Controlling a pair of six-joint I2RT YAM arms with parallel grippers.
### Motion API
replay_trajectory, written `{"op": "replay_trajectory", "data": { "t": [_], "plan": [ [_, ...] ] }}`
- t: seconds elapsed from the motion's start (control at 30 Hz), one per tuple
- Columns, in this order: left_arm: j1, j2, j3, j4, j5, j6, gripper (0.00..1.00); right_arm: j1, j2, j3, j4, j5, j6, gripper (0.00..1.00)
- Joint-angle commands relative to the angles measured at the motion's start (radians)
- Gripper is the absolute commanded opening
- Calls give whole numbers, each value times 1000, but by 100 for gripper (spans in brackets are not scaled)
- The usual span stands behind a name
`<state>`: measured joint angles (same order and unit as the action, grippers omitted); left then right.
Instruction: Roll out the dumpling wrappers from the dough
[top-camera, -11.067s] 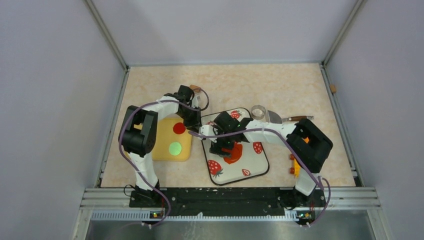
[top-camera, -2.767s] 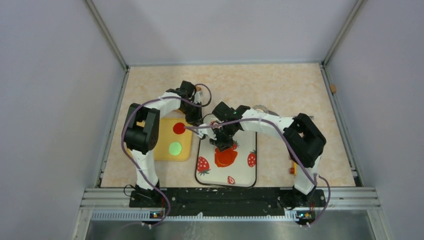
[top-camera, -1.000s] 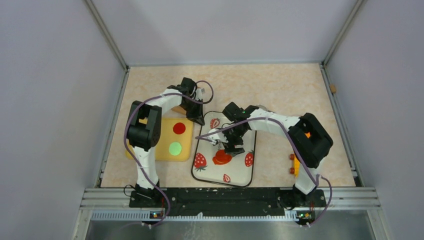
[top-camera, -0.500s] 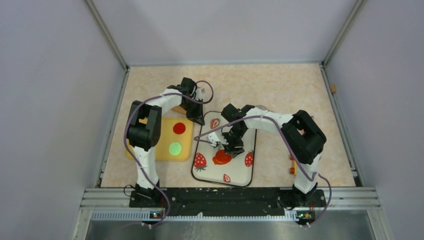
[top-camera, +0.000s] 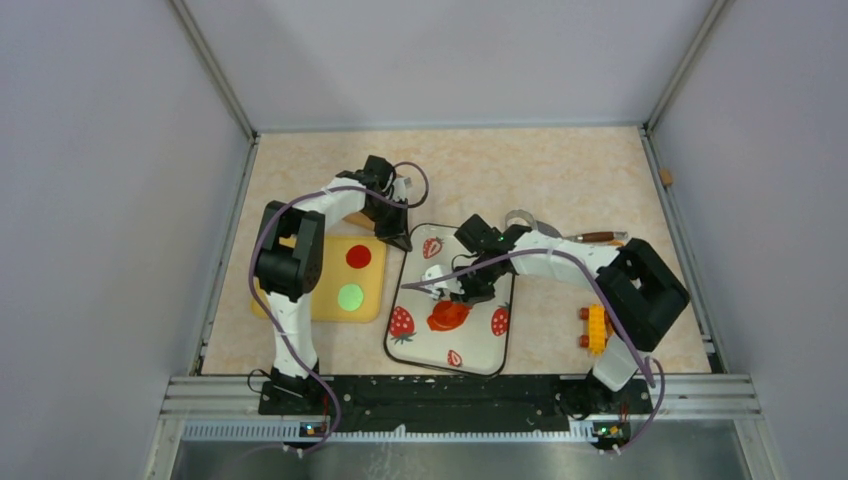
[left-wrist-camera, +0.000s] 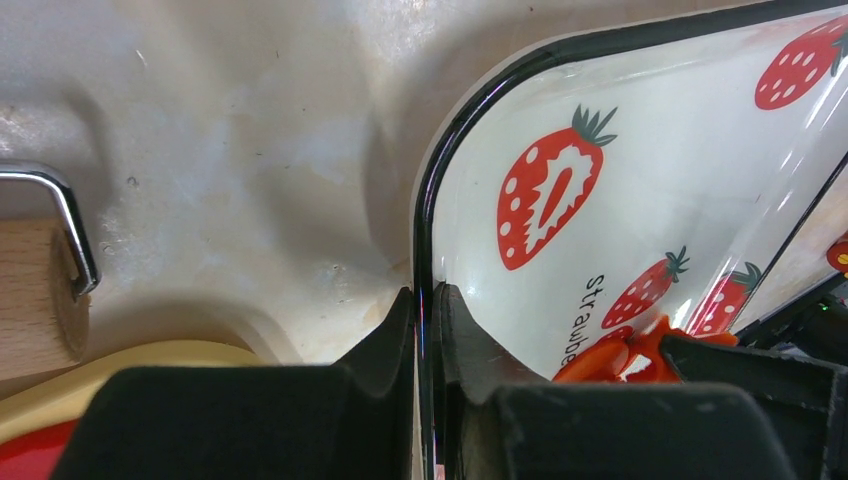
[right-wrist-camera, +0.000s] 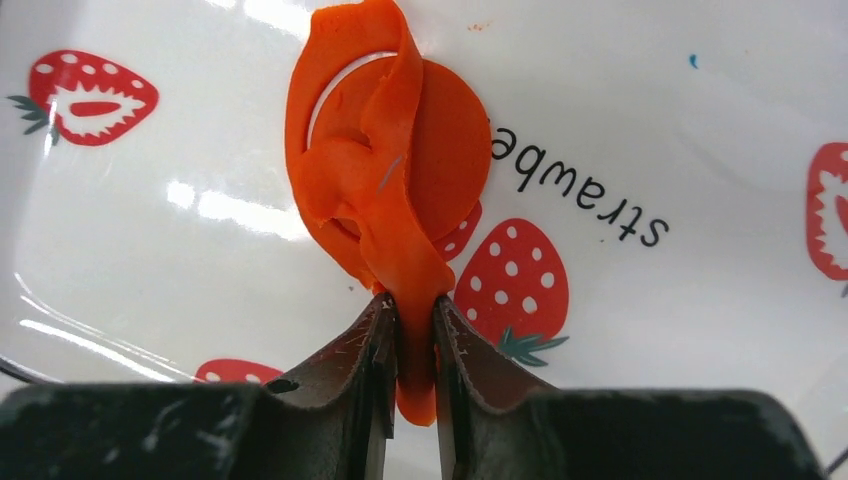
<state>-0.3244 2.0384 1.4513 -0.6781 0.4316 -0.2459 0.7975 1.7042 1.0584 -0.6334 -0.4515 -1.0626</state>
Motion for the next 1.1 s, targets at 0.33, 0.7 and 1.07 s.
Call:
{"op": "replay_trajectory", "data": {
  "t": [0.33, 0.7, 1.07],
  "plan": [
    [2, 43, 41, 25, -84, -92, 0, 64, -205, 108, -194, -147, 193, 18],
    [4, 45, 18, 23, -64, -67, 0, 77, -306, 193, -182, -57, 196, 18],
    [4, -18, 55, 26, 49, -24, 8, -142, -224, 235, -111, -28, 248, 24]
  ]
}}
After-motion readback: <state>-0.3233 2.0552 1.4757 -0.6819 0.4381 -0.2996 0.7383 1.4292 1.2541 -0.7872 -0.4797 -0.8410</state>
